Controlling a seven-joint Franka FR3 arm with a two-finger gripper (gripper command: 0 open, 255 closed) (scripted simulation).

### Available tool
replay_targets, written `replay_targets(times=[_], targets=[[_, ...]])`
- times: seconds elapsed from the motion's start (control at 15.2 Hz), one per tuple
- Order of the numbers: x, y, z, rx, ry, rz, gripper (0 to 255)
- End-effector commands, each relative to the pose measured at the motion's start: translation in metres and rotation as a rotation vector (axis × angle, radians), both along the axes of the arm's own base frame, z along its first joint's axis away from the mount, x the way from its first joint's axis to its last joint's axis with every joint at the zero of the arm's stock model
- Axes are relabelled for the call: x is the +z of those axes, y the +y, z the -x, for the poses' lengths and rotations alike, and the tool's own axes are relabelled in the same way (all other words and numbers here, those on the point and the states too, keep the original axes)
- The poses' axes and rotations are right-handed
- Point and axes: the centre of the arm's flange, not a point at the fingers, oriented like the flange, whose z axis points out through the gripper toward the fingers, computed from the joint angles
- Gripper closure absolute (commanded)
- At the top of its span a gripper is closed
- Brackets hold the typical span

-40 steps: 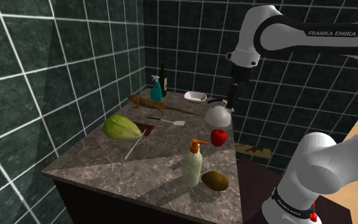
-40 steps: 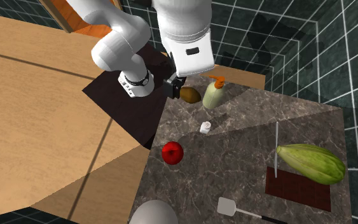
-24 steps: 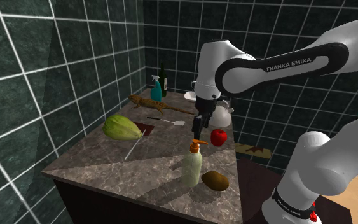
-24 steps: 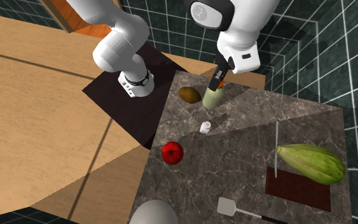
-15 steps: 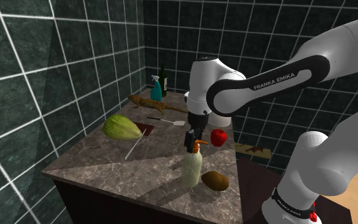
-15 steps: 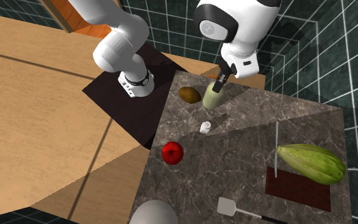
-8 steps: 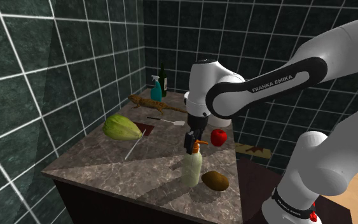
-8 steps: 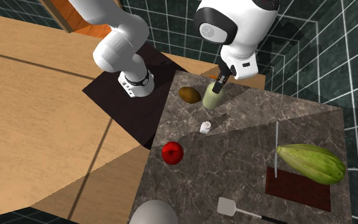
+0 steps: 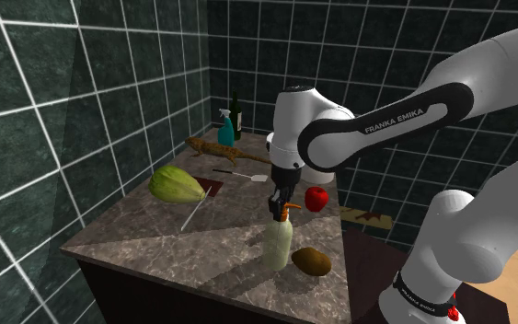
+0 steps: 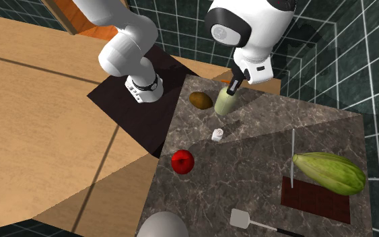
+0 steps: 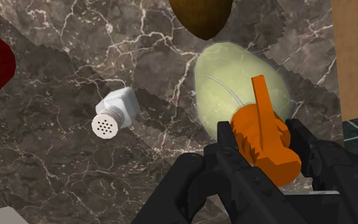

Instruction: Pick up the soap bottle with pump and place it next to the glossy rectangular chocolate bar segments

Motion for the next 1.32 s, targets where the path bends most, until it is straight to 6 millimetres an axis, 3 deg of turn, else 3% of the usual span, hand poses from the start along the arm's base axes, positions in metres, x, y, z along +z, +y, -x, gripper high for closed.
replay_targets(times=[0.0, 0.13, 1.25], targets=[[0.000, 0.000, 0.000, 0.000, 0.000, 0.000, 255], [0.000, 0.000, 0.000, 0.000, 0.000, 0.000, 255], [0.090, 0.000, 0.000, 0.000, 0.000, 0.000, 255]])
